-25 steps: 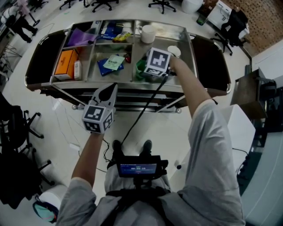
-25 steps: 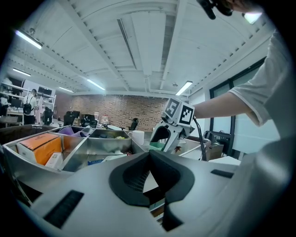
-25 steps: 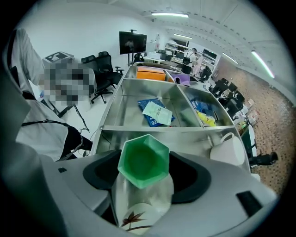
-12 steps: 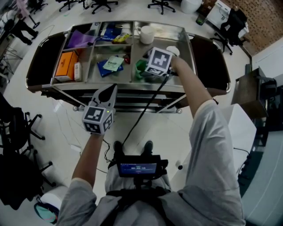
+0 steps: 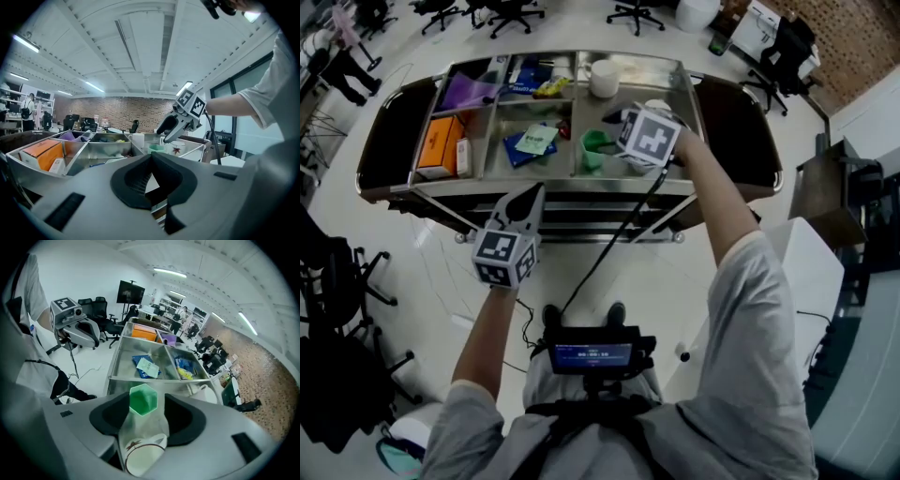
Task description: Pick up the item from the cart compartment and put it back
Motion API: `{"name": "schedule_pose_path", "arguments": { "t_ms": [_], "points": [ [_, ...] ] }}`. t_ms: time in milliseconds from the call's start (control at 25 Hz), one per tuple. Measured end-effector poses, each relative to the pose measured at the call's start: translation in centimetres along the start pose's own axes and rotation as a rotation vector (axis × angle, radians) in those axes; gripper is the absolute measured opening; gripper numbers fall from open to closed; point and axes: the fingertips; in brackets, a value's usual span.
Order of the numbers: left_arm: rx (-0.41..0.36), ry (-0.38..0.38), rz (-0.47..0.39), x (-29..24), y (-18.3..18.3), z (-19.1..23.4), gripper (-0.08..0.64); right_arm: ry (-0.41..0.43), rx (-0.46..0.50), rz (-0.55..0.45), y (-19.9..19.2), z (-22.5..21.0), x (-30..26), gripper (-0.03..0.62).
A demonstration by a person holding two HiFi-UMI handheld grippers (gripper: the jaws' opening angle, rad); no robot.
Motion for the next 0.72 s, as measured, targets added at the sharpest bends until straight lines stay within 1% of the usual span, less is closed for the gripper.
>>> {"name": "schedule_pose_path", "arguments": {
  "t_ms": [80,240,280,480,640,720],
  "points": [
    [-0.001,0.002,0.000,0.2,0.0,-0.1,-0.002,-0.071,0.000,-0.031,0.1,-0.5,1.0,0.173],
    [-0.007,0.000,-0.002,0.6,0.2,-0.4,-0.002,-0.170,-0.042,-0.132,0.9,-0.5,4.2,0.030],
    [-0.012,-0.001,-0.002,0.7,0.3,-0.5,-0.002,-0.187,-0.057,-0.156,0.9,-0.3,5.1,0.013],
    [-0.035,0.004,0.009,1.5,0.5,-1.0,-0.002,-0.233,-0.169,-0.265,0.2,1.6,8.7,0.012],
    [-0.044,-0.001,0.009,1.9,0.4,-1.2,-0.002,-0.267,-0.298,-0.350,-1.4,3.4,10.7,0.012],
    [-0.040,0.001,0.007,2.1,0.2,-1.3,-0.002,-0.285,-0.365,-0.377,-2.8,4.5,11.2,0.011]
  ]
}}
Point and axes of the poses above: the fingertips, and each gripper's own axes: x backward along the fingers, z to its left, y out of its top, and after that the axes turned 2 degrees about x, right-handed
